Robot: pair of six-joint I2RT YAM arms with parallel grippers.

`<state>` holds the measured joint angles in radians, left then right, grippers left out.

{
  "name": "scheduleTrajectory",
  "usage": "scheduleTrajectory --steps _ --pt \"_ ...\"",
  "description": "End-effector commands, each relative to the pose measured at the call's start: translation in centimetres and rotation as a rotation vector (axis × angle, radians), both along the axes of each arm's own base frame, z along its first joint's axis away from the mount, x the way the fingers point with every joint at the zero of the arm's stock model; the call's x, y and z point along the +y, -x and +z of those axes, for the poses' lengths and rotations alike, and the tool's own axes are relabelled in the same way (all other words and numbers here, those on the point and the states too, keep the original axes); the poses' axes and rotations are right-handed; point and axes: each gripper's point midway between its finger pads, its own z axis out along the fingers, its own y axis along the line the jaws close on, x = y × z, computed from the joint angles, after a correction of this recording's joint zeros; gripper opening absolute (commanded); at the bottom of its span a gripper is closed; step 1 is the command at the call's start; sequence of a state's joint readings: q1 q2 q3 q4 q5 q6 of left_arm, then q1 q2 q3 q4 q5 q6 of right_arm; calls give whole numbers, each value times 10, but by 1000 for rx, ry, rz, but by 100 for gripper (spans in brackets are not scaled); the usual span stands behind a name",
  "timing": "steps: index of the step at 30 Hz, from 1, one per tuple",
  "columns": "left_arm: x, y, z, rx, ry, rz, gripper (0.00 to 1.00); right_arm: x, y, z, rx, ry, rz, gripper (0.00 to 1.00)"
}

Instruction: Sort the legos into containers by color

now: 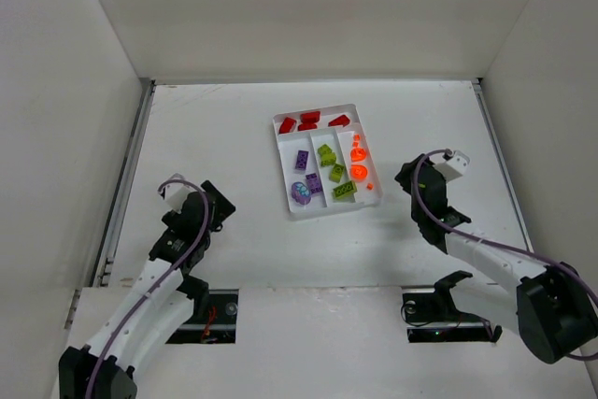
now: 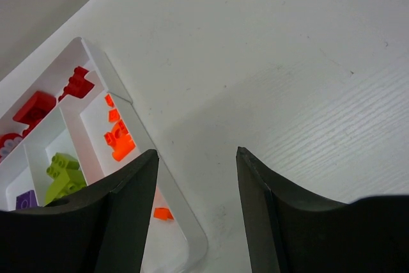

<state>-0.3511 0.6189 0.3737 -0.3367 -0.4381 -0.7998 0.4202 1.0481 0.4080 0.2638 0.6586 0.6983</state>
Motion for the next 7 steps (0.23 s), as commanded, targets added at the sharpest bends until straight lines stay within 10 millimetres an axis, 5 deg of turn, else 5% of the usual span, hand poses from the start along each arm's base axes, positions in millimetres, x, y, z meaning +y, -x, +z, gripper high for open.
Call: scheduleTrajectory --steps 1,7 --pt "-6 -12 2 -52 51 0 100 1 -7 16 -60 -7 -12 58" --pt "-6 -21 22 -29 31 0 100 -4 -4 11 -64 7 -45 58"
